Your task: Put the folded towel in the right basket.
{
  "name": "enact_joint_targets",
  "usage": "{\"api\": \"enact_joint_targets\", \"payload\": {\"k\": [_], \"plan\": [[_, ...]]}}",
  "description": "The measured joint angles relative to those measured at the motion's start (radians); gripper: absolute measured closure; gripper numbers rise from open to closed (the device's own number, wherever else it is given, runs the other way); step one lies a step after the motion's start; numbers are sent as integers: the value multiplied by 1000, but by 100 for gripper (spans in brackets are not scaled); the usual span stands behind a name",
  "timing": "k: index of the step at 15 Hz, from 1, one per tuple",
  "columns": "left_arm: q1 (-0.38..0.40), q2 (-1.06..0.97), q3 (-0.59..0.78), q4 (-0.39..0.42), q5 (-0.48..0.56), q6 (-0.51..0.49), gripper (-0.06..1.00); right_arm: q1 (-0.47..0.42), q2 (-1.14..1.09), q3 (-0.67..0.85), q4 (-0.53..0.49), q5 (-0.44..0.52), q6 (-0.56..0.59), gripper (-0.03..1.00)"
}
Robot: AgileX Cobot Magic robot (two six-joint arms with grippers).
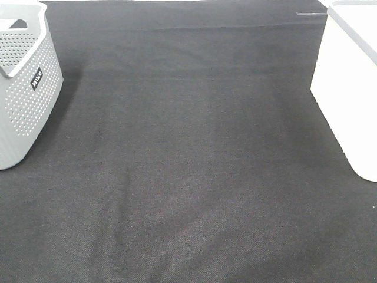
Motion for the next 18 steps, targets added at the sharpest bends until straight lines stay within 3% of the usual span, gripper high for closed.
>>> {"api": "enact_joint_targets", "payload": {"k": [18], "plan": [[0, 0, 0, 1, 0, 0, -4, 0, 0, 0, 8, -4, -1, 2]]}}
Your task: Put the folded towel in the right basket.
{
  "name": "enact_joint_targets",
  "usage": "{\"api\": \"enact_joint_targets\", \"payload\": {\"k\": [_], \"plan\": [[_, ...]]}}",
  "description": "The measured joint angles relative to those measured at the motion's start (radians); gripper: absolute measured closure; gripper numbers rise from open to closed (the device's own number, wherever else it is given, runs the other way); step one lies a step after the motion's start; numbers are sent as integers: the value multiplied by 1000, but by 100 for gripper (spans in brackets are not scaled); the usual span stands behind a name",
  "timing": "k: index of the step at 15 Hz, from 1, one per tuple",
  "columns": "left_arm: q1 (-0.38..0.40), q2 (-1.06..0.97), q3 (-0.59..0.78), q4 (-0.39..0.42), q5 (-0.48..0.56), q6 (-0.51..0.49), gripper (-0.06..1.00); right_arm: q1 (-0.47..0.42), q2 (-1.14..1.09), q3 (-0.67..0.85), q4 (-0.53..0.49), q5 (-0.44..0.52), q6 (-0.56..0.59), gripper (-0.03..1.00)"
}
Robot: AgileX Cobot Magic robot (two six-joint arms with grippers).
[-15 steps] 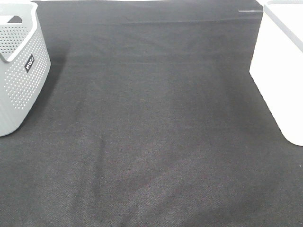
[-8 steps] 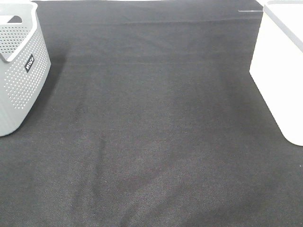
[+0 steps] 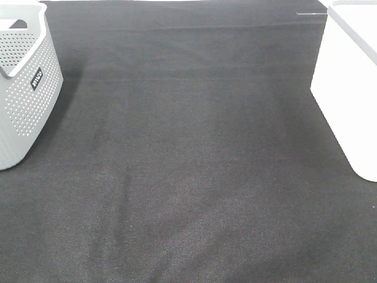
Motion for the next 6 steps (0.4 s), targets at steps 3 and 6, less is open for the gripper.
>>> {"api": "enact_joint_targets", "payload": {"k": [3, 6], "plan": [[0, 0, 0, 0, 0, 0, -4, 0, 0, 0, 0, 0, 0, 2], [0, 0, 0, 0, 0, 0, -4, 0, 0, 0, 0, 0, 0, 2]]}}
